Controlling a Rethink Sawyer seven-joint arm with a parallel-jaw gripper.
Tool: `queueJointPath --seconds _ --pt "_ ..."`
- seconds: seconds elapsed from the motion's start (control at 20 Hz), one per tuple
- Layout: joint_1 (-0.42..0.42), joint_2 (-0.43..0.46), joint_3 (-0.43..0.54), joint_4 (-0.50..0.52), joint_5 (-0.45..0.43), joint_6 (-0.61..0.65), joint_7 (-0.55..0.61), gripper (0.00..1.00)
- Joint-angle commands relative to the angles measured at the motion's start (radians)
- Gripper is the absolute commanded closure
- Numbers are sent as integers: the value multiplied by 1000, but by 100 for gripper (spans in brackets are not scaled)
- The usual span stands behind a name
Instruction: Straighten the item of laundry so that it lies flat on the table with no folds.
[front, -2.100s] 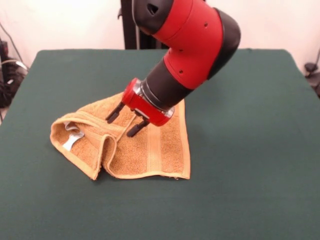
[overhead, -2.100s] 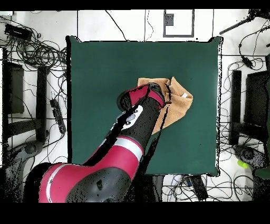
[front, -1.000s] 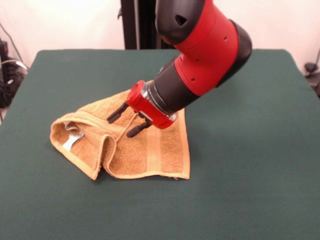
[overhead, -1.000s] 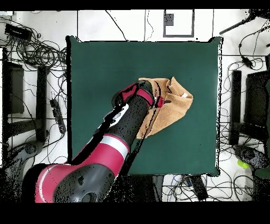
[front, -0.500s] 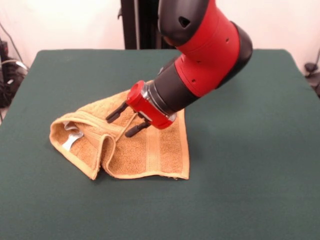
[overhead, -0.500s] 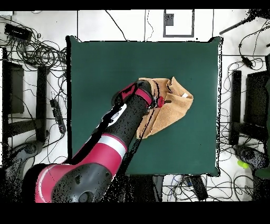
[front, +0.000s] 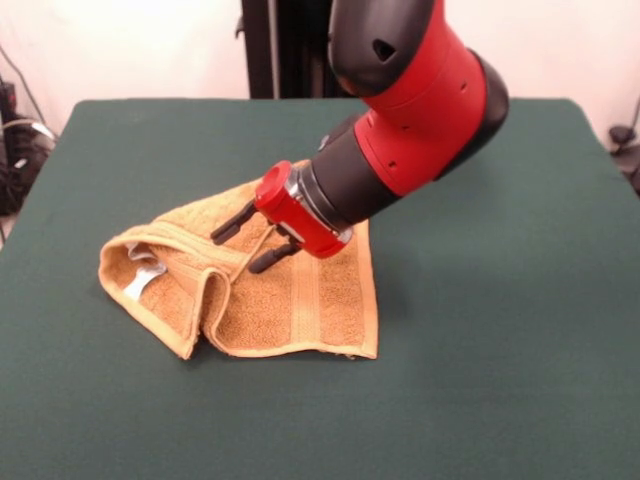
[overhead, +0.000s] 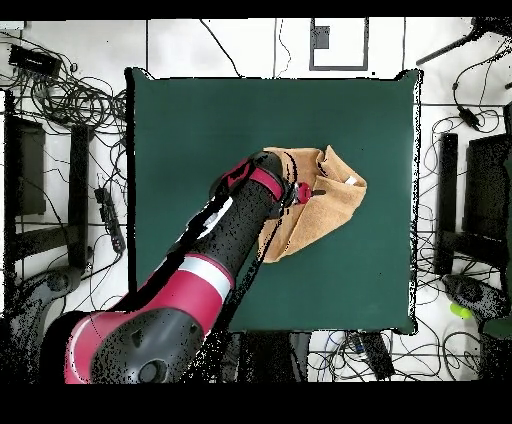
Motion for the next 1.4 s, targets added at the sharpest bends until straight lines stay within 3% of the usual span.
queueJointPath --seconds 0.05,1.4 --pt "-9 83 67 39 -5 55 125 0" --pt "-72 112 44 45 -78 -65 112 0"
